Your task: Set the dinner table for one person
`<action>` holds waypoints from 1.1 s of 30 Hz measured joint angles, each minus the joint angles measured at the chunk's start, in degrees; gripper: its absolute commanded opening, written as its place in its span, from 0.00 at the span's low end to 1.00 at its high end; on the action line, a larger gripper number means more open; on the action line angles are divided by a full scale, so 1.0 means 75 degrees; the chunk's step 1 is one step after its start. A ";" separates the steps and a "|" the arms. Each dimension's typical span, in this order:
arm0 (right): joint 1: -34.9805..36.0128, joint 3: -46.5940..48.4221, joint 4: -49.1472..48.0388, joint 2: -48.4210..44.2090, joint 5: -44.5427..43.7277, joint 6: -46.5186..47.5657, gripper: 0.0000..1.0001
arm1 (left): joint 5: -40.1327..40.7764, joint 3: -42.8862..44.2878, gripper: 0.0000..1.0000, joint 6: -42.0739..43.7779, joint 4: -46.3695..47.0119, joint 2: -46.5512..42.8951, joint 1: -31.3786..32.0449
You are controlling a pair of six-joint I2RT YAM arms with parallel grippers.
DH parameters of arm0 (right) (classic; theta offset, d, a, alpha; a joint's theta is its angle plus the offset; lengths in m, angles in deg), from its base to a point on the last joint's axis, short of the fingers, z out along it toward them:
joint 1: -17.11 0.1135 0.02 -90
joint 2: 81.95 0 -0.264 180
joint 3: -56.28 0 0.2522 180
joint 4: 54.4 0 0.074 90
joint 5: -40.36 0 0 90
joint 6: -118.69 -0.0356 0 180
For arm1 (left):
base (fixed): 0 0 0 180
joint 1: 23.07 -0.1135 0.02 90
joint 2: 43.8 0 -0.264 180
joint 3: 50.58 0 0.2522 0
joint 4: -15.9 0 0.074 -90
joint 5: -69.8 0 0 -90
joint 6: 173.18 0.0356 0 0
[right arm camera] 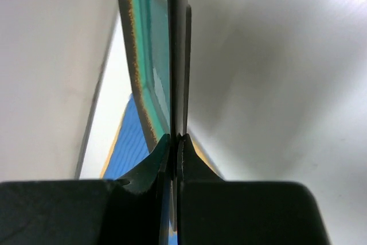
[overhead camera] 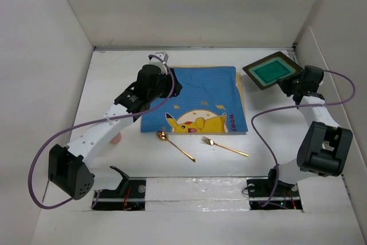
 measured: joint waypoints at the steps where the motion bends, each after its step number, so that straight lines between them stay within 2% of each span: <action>1: -0.0015 0.0003 -0.0012 -0.0134 0.0256 0.0128 0.00 | 0.0035 0.0020 0.41 0.0003 -0.0044 -0.0020 0.0000; 6: 0.0391 0.0326 -0.0006 -0.0335 0.1617 0.0729 0.00 | 0.0239 0.0093 0.48 0.0041 -0.0262 -0.0227 -0.0052; 12: 0.1970 0.1174 0.0175 0.0224 0.3311 0.1387 0.00 | 0.0440 0.0175 0.47 0.0096 -0.0420 -0.0530 -0.0152; 17: 0.3302 0.1597 0.0350 0.0909 0.4156 0.1906 0.00 | 0.0562 0.0175 0.46 0.0119 -0.0597 -0.0662 -0.0207; 23: 0.3972 0.1661 0.0653 0.1623 0.4540 0.2291 0.00 | 0.0606 0.0172 0.46 0.0117 -0.0714 -0.0816 -0.0219; 33: 0.4019 0.1664 0.0615 0.2908 0.4453 0.2614 0.00 | 0.0656 0.0082 0.46 0.0079 -0.0720 -0.1072 -0.0219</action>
